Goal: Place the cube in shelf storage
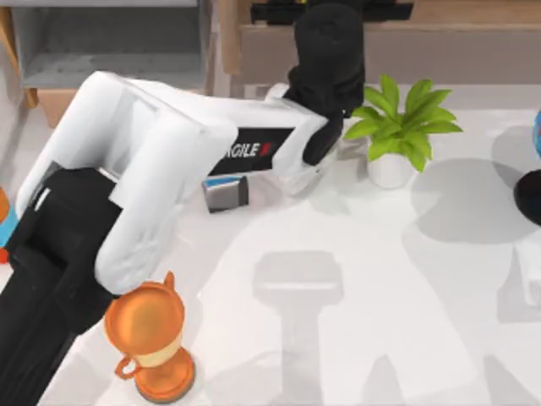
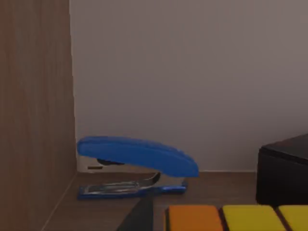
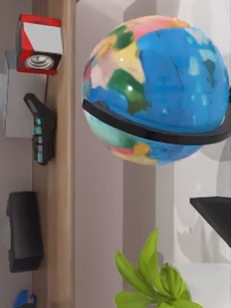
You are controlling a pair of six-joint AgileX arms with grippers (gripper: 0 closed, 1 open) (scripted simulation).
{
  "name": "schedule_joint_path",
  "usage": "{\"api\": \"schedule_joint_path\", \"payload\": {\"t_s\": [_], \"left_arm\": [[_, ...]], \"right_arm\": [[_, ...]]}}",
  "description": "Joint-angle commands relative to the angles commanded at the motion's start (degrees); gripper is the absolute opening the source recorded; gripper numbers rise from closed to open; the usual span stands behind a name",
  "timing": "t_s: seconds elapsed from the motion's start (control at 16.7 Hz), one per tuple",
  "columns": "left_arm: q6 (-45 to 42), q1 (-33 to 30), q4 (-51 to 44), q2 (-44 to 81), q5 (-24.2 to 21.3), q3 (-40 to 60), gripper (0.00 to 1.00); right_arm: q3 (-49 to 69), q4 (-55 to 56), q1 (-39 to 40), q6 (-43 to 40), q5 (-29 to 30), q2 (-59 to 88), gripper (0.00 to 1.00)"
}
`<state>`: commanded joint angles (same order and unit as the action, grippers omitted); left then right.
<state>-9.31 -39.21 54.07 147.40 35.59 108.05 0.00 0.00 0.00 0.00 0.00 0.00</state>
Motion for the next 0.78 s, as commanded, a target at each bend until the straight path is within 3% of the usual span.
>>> {"api": "schedule_joint_path", "payload": {"t_s": [0.12, 0.78], "left_arm": [[0.0, 0.0, 0.0, 0.0, 0.0, 0.0, 1.0], [1.2, -1.5, 0.2, -0.2, -0.4, -0.4, 1.0]], "right_arm": [[0.0, 0.0, 0.0, 0.0, 0.0, 0.0, 1.0], [0.0, 0.0, 0.0, 0.0, 0.0, 0.0, 1.0]]}}
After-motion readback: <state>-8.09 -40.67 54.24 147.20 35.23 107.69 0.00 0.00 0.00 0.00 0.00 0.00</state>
